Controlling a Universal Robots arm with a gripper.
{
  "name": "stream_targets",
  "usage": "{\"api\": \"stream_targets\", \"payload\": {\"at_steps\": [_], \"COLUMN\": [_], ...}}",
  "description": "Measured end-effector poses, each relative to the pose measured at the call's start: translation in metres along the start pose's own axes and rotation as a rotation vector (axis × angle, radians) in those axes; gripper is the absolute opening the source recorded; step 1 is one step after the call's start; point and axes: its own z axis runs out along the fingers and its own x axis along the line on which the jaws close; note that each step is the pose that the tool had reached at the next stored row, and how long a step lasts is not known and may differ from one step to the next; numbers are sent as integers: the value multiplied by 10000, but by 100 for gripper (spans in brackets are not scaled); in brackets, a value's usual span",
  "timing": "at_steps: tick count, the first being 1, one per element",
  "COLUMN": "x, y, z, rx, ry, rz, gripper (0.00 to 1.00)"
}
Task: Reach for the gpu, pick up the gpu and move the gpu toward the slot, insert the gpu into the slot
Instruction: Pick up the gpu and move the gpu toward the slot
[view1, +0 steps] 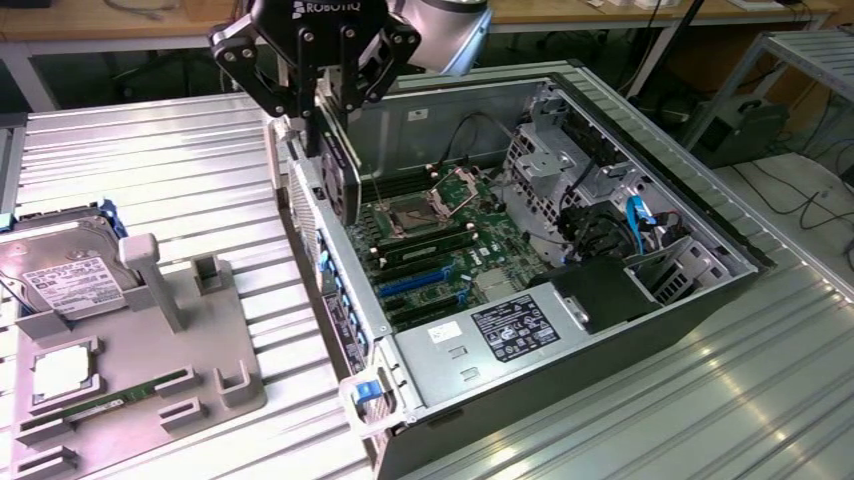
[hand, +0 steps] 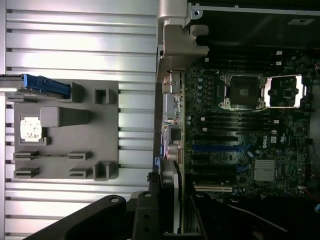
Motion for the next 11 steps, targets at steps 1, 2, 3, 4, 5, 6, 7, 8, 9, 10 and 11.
{"api": "stream_targets", "payload": {"at_steps": [1,2,3,4,5,6,7,8,9,10,11], "x": [-9,-22,-43,-67,-89,-110,-132,-152,-173,-197,-219], "y": [0,0,-1,-2,-2,-3,-4,-4,-5,-6,-6], "z": [0,1,2,2,2,3,3,3,3,4,4], "rx": [1,1,2,3,7,10,15,23,38,78,111], "ry": [-1,-2,-4,-5,-5,-6,-6,-6,-7,-7,-6], "rz": [48,91,115,135,151,168,184,204,224,239,252], "gripper": [28,28,28,28,28,28,28,28,28,28,28]}}
